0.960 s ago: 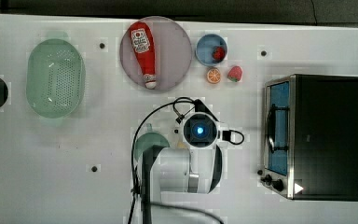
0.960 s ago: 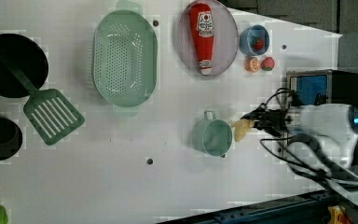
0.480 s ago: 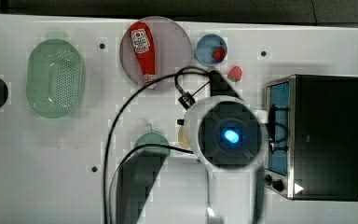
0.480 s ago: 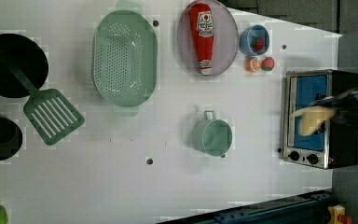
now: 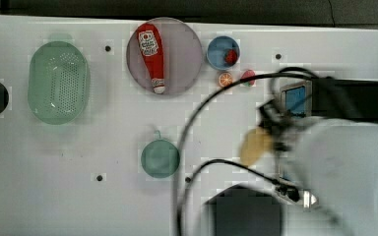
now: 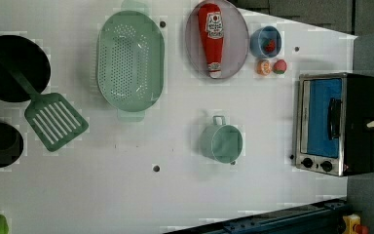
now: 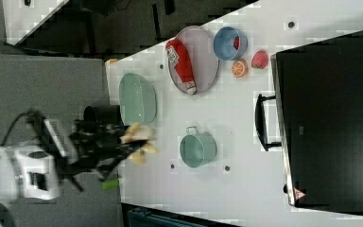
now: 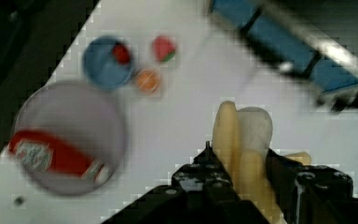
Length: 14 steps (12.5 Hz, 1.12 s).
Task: Pick banana from table and place on oven.
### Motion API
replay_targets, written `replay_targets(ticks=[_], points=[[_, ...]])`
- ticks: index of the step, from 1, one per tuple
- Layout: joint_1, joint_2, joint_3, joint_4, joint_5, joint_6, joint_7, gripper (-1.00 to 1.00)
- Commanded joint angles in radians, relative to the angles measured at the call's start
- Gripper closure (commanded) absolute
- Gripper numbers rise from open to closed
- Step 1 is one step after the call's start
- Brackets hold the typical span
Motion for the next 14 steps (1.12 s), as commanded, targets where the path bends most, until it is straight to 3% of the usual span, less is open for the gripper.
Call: replay_targets(ticks=[1,5,9,10,14], points=[[-0.039,0.117,-0.129,-0.015,-0.005,0.017,-0.239,0.43],[-0.043,0.271,-0.306,-0.012,-0.005,0.254,-0.573,0.43],[-0.047,0.414,-0.373,0.039,0.008,0.322,-0.747,0.43],[-0.05,0.436,-0.378,0.044,0.018,0.321,-0.782,0.33],[-0.058,0.462,-0.379,0.046,0.029,0.341,-0.811,-0.54]])
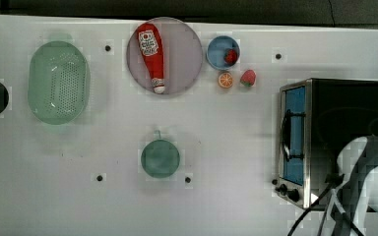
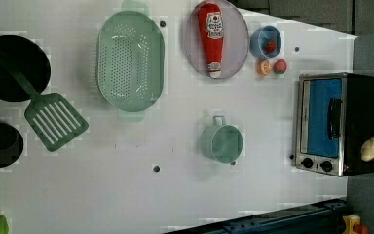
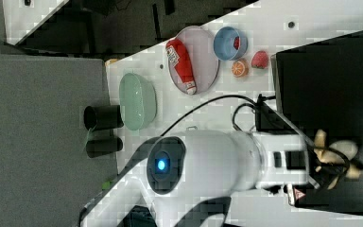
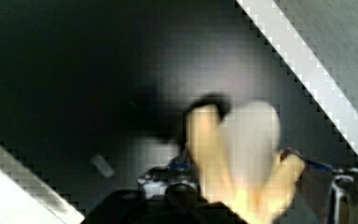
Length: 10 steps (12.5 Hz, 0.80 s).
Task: Pick banana from table and place on oven.
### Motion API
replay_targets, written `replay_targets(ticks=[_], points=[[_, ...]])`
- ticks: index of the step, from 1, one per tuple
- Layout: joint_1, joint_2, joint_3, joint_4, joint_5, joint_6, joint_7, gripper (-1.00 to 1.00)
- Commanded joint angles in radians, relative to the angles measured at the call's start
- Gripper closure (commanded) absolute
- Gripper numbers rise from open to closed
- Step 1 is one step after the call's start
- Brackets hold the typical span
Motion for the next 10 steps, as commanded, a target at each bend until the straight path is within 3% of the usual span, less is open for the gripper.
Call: replay_targets(ticks=[1,2,6,10], points=[[0.054,-0.051,0.031,0.038,0.015,-0.009,-0.074,-0.77],[0.055,-0.058,0.032,0.04,0.013,-0.009,-0.074,-1.0],[0.101,-0.174,0.075,0.052,-0.008,-0.101,-0.049,-1.0],[0.163,-0.32,0.228,0.049,-0.017,-0.301,0.302,-1.0]])
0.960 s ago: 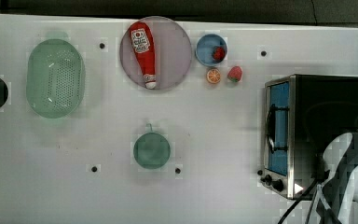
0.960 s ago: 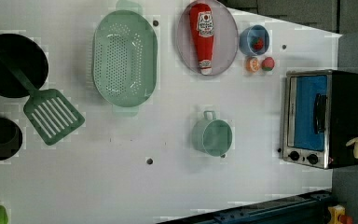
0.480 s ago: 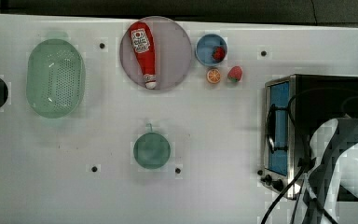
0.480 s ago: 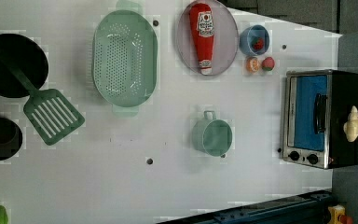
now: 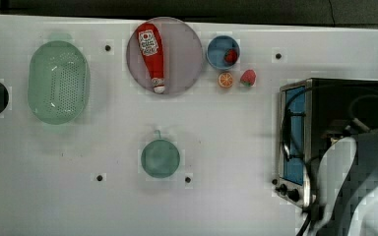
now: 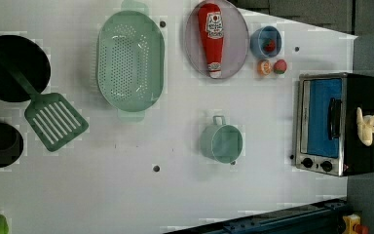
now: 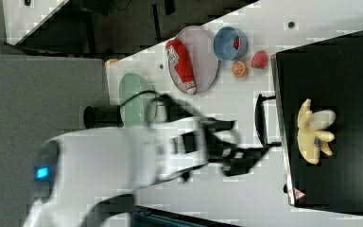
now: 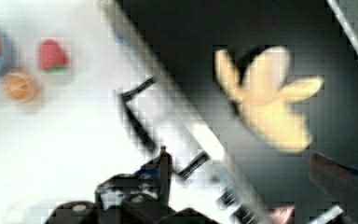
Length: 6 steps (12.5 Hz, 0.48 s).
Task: Pick banana from table and place on oven.
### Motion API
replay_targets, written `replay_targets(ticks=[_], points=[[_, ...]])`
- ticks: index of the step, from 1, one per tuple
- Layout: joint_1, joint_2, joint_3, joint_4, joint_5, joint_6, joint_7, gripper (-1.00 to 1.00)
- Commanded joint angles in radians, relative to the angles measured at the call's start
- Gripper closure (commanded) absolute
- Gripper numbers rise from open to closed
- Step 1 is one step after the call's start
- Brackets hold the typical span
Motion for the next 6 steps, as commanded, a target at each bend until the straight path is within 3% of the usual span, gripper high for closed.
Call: replay_targets(ticks=[1,6], points=[[0.094,-0.095,0.163,0.019,-0.011,-0.111,0.363,-1.0],[0.1,-0.171,0.402,0.019,-0.009,-0.176,0.771,-1.0]])
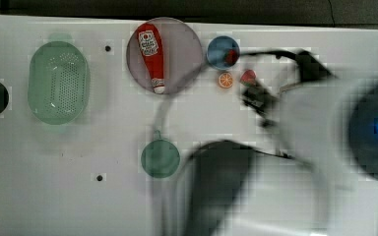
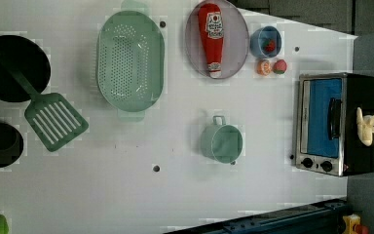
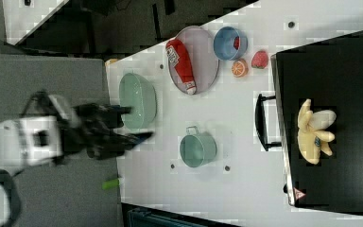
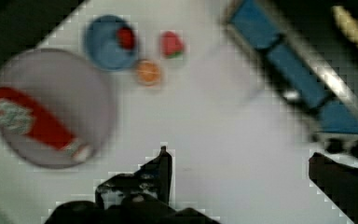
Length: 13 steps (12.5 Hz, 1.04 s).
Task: Pick banana from table and place on oven.
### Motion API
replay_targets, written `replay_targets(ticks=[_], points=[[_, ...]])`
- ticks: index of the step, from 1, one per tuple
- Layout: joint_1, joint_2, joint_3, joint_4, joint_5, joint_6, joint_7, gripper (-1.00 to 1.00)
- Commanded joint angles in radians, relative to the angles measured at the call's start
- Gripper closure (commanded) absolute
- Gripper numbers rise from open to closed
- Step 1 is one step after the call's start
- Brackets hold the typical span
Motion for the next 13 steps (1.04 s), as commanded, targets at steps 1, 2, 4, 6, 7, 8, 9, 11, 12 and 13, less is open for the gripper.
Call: replay_targets(ticks=[1,2,4,6,7,8,9,11,12,13], points=[[0.044,-0.023,0.071,-0.027,0.009,-0.074,0.281,-1.0],[0.044,-0.028,0.085,-0.027,0.009,-0.09,0.298,-1.0],[0.044,-0.039,0.088,-0.026,0.008,-0.093,0.302,-1.0],[0.042,-0.042,0.082,-0.027,0.008,-0.091,0.302,-1.0],[0.041,-0.042,0.082,-0.027,0.008,-0.091,0.302,-1.0],[0.041,-0.041,0.083,-0.027,0.008,-0.091,0.302,-1.0],[0.041,-0.04,0.083,-0.027,0.008,-0.091,0.302,-1.0],[0.041,-0.039,0.083,-0.027,0.008,-0.091,0.302,-1.0],[0.041,-0.039,0.083,-0.027,0.008,-0.091,0.302,-1.0],[0.041,-0.039,0.083,-0.027,0.008,-0.091,0.302,-1.0]])
